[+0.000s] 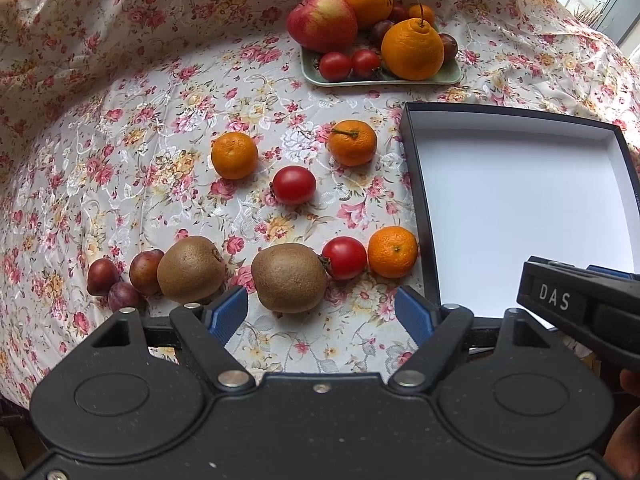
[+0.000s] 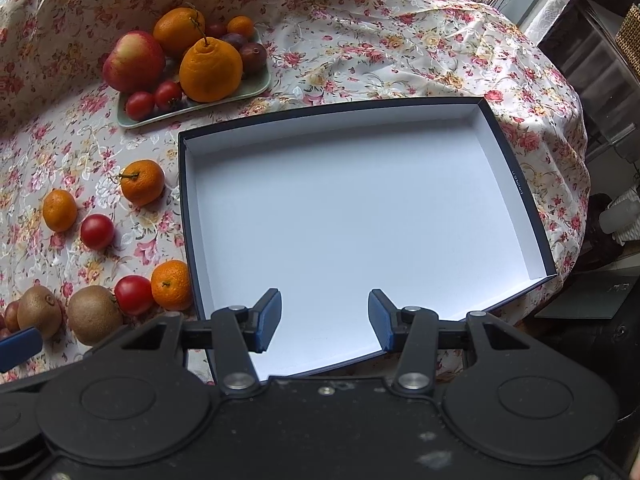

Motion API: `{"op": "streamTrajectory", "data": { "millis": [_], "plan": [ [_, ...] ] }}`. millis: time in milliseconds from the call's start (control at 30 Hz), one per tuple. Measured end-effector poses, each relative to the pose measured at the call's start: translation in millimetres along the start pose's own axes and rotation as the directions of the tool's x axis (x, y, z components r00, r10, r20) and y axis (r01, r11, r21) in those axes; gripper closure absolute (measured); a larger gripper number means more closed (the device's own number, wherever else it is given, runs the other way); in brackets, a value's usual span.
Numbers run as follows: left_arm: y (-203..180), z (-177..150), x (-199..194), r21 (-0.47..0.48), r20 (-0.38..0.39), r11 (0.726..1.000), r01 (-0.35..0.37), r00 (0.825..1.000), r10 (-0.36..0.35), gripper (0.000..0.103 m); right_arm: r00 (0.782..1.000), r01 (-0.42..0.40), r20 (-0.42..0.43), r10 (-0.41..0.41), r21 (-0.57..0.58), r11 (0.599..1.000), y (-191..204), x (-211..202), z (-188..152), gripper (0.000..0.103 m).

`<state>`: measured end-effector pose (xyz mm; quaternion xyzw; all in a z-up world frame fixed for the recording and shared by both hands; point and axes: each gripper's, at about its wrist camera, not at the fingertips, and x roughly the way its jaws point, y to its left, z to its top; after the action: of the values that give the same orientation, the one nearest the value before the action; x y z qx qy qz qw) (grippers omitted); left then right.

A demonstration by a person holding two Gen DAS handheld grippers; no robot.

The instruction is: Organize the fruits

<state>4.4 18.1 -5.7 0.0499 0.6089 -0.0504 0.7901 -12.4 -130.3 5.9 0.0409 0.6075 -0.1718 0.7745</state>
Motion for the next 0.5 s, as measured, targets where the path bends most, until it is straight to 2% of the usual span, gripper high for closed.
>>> {"op": "streamTrajectory", "data": {
  "millis": [267, 400, 500],
  "plan": [
    [39.5, 8.4, -5.7, -0.087, 0.040, 0.996, -0.027, 0.999, 0.030, 0.022, 0.999, -0.024, 0.023, 0.025, -0.053, 0.998, 22.7, -9.7, 3.8, 0.054],
    [69.7, 13.2, -9.7, -0.150, 0.058, 0.988, -0.029, 0.998, 0.038, 0.023, 0.994, -0.109, 0.018, 0.110, -0.049, 0.993, 34.4, -14.5, 4.7, 0.054],
    [95.5, 15.7, -15.4, -0.206, 0.091, 0.976, -0.065, 0.992, 0.085, 0.023, 0.992, -0.129, -0.014, 0.128, -0.045, 0.991, 46.7, -14.4, 8.6, 0.054]
  ]
}}
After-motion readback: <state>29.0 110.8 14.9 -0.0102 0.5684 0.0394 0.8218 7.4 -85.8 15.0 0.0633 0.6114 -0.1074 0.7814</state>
